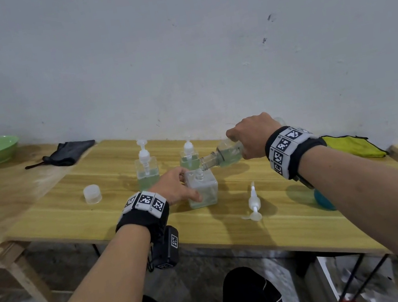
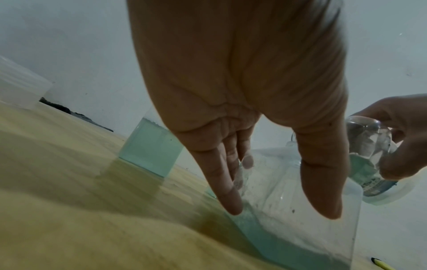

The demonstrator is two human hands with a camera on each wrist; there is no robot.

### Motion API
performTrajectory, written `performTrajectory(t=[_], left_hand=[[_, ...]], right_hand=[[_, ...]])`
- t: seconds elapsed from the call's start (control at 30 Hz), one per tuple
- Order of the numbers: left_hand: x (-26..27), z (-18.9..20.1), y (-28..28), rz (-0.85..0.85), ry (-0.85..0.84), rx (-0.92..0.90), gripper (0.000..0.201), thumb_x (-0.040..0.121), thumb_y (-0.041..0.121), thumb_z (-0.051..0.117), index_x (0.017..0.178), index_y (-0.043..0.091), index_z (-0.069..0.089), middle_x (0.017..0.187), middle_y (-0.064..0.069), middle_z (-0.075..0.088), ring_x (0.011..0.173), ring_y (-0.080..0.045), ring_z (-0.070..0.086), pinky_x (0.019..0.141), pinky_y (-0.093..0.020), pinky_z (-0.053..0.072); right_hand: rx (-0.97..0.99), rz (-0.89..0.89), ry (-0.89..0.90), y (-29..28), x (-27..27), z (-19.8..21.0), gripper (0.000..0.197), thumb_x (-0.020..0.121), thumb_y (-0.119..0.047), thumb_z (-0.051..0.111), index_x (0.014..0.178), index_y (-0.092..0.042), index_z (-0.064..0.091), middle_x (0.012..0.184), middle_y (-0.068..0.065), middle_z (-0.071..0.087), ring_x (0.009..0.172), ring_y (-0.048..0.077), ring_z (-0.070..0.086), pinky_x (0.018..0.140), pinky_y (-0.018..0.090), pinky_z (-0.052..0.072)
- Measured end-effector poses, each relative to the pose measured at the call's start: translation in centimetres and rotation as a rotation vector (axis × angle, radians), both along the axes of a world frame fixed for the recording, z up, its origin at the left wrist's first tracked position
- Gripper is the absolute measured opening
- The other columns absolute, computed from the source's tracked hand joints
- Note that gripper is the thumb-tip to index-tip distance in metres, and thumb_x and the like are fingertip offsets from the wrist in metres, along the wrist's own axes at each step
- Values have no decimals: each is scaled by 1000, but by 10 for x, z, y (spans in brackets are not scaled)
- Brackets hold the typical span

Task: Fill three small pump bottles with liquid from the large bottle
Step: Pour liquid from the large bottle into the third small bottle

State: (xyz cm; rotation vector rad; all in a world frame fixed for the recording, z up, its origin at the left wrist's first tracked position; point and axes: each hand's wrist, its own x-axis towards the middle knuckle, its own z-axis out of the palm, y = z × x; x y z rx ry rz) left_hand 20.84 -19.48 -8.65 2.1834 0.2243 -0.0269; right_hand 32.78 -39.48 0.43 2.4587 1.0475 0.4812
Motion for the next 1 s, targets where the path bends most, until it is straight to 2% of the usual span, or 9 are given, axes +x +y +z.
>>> performTrajectory(t=[0.13,0.4,0.63,0.83,1.0], left_hand=[[0,0,0,2,2,12,67,64,16,88,120,16,52,116,1,59,105,-20,61,84,-29,48],[0,-1,1,5,7,23,68,63,17,88,121,16,52,118,1,59,105,-21,61,94,-36,49],[1,0,1,10,12,21,71,63,17,88,124,15,52,118,0,58,106,-21,61,88,-32,48],[1,0,1,13,18,9,70,62,17,88,122,15,52,119,0,59,106,-21,60,91,-34,48],[1,0,0,21,18,21,67,63,18,88,119,18,52,117,2,58,105,-21,59,86,-31,47]], right_hand=[[-10,8,-6,0,0,1,26,83,-28,59,109,-25,57,97,-1,66,86,24,63,65,33,38],[-11,16,-11,0,0,1,25,84,-26,57,109,-25,57,97,-1,66,87,25,63,66,33,38],[-13,17,0,1,-1,3,26,83,-26,57,110,-26,57,97,-2,66,87,24,63,66,33,39],[-16,9,5,2,-2,4,27,84,-25,57,110,-26,56,98,-1,66,88,25,63,67,33,39],[-18,-16,36,1,-4,4,25,83,-27,59,109,-24,56,96,-1,65,85,24,63,66,32,39]])
